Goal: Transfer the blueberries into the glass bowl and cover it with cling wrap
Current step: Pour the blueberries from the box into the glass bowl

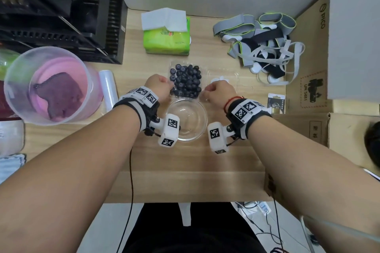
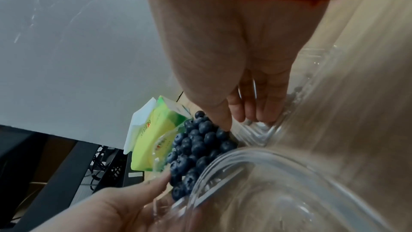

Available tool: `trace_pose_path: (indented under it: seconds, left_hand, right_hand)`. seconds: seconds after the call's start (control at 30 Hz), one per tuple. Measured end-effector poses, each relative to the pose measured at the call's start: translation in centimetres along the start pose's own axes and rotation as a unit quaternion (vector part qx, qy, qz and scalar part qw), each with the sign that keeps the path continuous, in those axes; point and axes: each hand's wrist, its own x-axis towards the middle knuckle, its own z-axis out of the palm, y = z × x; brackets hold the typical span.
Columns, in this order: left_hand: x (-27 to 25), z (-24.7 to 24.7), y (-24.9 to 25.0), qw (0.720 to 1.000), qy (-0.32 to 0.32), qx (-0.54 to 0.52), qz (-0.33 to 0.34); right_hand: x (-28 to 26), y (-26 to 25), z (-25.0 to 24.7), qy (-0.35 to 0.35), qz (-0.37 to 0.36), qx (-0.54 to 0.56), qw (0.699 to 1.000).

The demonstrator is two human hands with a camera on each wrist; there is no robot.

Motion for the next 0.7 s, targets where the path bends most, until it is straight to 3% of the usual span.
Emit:
trace_pose_path:
  seconds: [0.17,0.4,0.5,0.57,0.7]
  left_hand:
    - [0.0,0.7,0.5,0.998,-0.03,-0.063,-0.007]
    - [-0.6,0.6,1.2,0.962,-0.064,-0.254,-0.07]
    - [-1.1,0.7,1.8,0.944,-0.073,-0.313,-0.07]
    - [-1.9,0.9,2.2,0.939,-0.083,-0.326,-0.068]
    - [-3.4,1.0,2.6,0.928,-0.086,-0.357,-0.059]
  right_hand:
    - [0.1,0.3,-0.1,-0.001,0.025,0.044,0.999]
    - [-0.4,0.8,-2.6,0.095,0.04,0.058,0.993]
    - [-1.3,1.4,-3.5,0.049,0.094,0.112,0.988]
    - [-2.4,1.5,-3.8,-0.023,0.137,0.214,0.967]
    - [-3.6,2.0,-4.2,-0.124,0.179,0.433,0.875]
